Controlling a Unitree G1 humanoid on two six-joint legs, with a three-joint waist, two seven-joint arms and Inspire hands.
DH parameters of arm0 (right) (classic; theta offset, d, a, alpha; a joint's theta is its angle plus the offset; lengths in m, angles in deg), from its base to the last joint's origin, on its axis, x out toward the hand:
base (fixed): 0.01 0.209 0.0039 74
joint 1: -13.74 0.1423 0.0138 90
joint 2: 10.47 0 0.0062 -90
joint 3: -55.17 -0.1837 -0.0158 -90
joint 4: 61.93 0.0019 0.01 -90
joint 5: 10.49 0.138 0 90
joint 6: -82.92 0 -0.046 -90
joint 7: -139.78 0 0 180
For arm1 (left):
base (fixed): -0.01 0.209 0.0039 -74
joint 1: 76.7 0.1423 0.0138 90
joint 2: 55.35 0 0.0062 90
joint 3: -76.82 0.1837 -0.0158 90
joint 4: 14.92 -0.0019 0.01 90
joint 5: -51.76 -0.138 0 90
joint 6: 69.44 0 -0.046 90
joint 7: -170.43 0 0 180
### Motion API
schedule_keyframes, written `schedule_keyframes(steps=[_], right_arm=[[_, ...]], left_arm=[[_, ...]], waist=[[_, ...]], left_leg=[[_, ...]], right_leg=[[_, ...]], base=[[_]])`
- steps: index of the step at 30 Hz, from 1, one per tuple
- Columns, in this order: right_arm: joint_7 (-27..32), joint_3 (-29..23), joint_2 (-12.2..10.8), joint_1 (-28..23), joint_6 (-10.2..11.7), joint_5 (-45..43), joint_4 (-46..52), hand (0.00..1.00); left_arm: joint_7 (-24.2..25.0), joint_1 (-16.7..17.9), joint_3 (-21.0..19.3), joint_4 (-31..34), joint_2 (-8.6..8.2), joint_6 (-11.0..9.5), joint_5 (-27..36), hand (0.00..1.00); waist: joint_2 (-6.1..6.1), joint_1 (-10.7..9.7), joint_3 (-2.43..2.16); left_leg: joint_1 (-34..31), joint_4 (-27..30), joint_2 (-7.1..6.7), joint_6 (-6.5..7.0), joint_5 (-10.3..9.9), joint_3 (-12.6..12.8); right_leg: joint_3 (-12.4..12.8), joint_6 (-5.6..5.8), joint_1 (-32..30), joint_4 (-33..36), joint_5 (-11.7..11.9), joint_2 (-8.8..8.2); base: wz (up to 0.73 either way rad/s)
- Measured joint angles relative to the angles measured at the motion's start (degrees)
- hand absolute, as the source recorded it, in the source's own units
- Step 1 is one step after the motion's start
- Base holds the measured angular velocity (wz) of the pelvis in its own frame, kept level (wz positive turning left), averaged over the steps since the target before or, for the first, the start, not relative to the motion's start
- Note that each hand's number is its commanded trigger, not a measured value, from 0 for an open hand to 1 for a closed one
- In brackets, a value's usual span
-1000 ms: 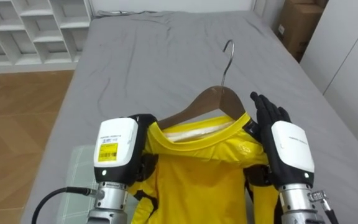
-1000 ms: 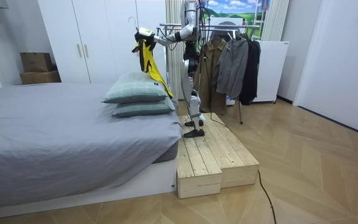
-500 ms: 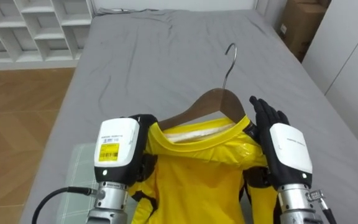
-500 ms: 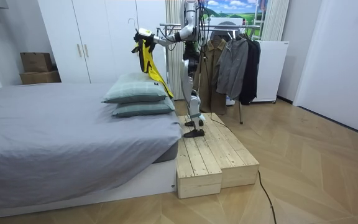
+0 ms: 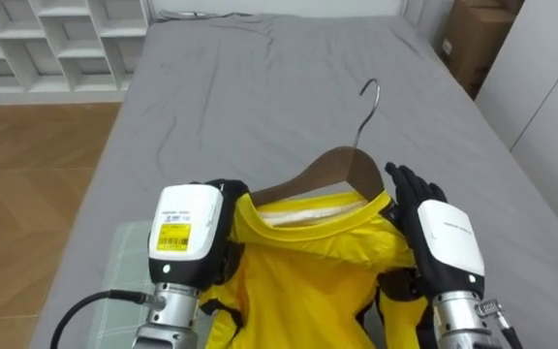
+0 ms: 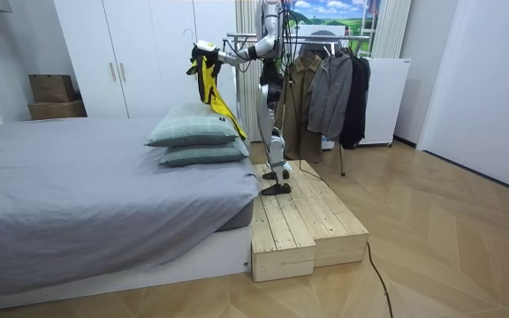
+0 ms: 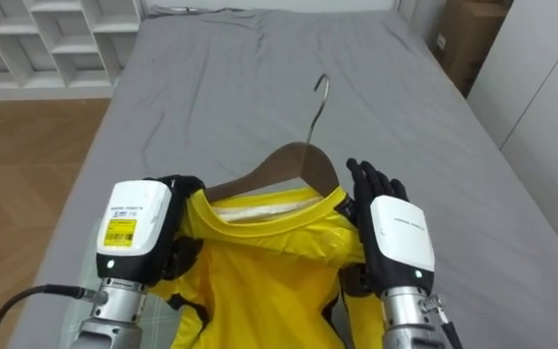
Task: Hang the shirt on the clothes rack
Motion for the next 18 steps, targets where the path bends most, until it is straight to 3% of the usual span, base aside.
schedule_keyframes(steps=[18], right_arm=[[-2.94,-0.71,-0.57,-0.03,-2.28,3.01,-0.1,1.0]], left_arm=[[-0.5,0.01,-0.51,0.0,-0.04,0.38,-0.05,1.0]], waist=[[0.19,-0.16,-0.12]], left_leg=[[0.06,0.13,-0.01,0.0,0.0,-0.06]], right_leg=[[-0.01,0.0,0.17,0.0,0.0,-0.02]], base=[[0.0]])
